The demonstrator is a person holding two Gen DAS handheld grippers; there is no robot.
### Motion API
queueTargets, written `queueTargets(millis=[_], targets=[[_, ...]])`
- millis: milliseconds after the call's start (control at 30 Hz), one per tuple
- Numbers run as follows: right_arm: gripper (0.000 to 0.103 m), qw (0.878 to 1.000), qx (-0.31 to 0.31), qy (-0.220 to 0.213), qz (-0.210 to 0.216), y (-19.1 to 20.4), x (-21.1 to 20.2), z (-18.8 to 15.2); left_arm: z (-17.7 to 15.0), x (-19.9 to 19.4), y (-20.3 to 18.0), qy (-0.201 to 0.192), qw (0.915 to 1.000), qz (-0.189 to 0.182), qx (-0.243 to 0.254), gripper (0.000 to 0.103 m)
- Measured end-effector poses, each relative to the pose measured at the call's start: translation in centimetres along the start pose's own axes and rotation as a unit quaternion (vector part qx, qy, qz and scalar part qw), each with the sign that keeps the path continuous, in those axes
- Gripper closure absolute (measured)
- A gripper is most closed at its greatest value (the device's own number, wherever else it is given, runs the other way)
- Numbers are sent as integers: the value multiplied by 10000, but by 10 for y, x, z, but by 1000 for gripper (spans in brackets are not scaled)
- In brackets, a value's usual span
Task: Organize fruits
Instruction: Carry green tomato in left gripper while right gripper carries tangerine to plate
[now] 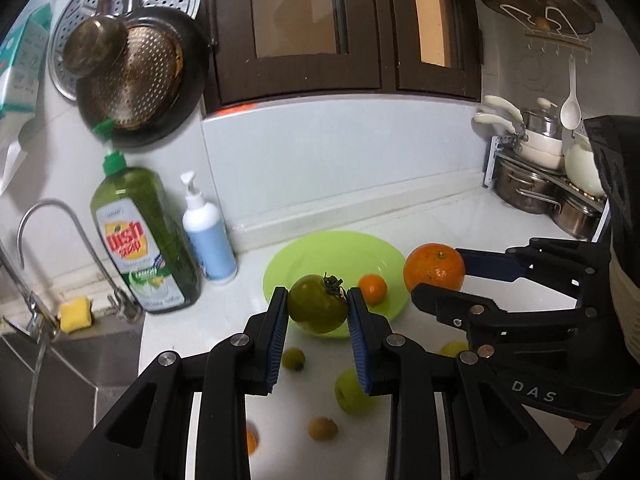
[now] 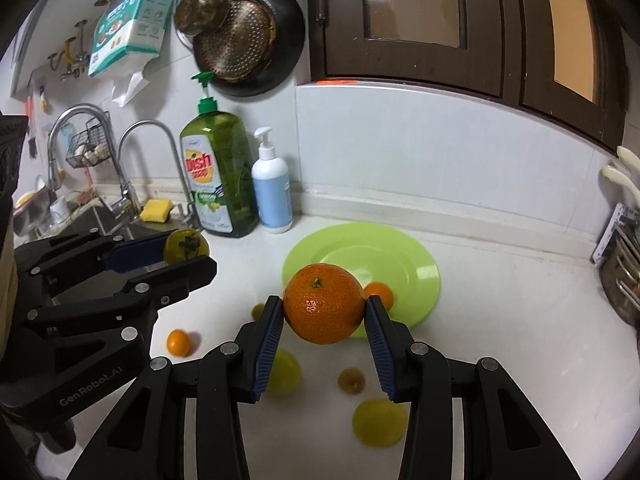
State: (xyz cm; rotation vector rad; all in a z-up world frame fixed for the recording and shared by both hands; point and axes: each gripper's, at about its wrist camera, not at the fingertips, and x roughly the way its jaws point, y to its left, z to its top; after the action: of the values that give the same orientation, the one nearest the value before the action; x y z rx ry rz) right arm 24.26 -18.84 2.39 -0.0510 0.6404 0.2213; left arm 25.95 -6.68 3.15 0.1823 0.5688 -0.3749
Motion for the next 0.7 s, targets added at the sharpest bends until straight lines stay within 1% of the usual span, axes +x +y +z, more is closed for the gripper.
queueTargets(millis=[200,367,433,533,700], targets=[[60,10000,43,82,38,-11,19,19,21,18,0,6,10000,-58,35,73],[60,9999,38,140,-42,-24,35,36,38,40,2,100,9999,-129,41,73],[60,9998,42,196,-75,-31,43,43,43,50,3,160,9998,-75,78,73],[60,9995,76,293,-69,-39,57,51,47,66,7,278,9995,-97,101,73],[60,9989,108,444,-83,-51,80,60,51,97,15,547,9982,-248,-14,73]])
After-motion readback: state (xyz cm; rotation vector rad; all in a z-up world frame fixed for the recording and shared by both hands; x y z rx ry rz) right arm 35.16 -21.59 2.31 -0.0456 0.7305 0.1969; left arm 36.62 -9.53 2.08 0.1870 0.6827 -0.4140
